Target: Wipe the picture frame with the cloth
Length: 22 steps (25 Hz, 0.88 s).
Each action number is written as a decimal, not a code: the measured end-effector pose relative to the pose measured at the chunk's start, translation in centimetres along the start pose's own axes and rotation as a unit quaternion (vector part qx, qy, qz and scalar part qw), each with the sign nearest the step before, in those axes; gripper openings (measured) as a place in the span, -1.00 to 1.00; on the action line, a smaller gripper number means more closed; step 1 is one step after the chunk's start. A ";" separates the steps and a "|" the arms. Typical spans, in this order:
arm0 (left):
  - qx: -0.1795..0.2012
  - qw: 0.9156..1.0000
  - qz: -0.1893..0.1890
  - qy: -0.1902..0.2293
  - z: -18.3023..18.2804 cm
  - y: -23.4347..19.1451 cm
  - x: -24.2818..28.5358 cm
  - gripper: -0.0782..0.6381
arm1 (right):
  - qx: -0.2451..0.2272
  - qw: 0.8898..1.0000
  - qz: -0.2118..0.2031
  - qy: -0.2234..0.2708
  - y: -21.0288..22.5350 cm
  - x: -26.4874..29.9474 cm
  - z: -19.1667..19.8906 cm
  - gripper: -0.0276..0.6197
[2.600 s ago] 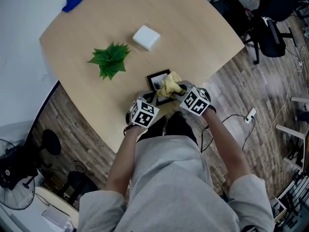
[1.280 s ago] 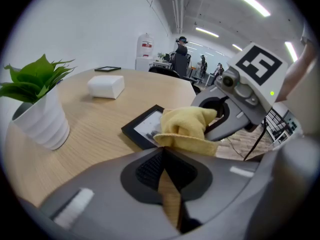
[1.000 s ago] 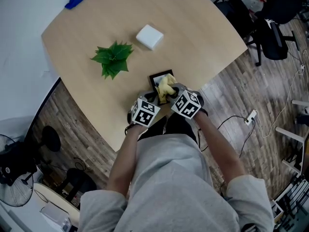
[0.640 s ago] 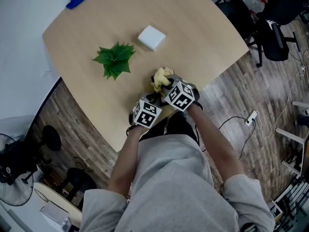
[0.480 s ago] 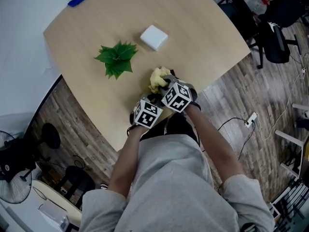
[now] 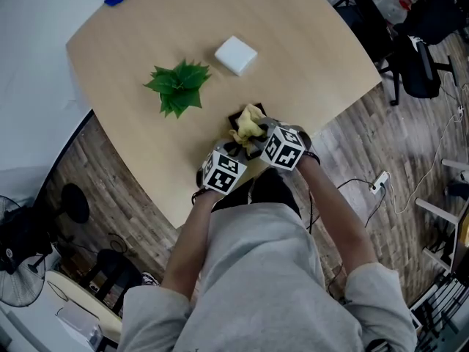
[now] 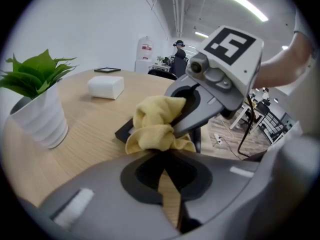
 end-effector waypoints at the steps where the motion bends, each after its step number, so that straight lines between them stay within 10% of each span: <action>1: 0.002 1.000 0.000 0.000 0.0 0.0 0.0 -0.64 | 0.013 1.000 0.003 0.000 -0.2 -0.2 0.6 -0.75; 22: 0.003 1.000 0.005 0.004 0.2 -0.1 -0.1 -0.64 | 0.137 0.990 0.026 0.022 -6.5 -1.4 1.7 -0.74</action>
Point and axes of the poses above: the fingertips, and each gripper's own axes: x forward along the fingers, y to its right, z out of its underside, the point moved 8 cm from there along -x, backward along the fingers, and after that the axes turned 10 degrees about -y, right-handed, at the moved point
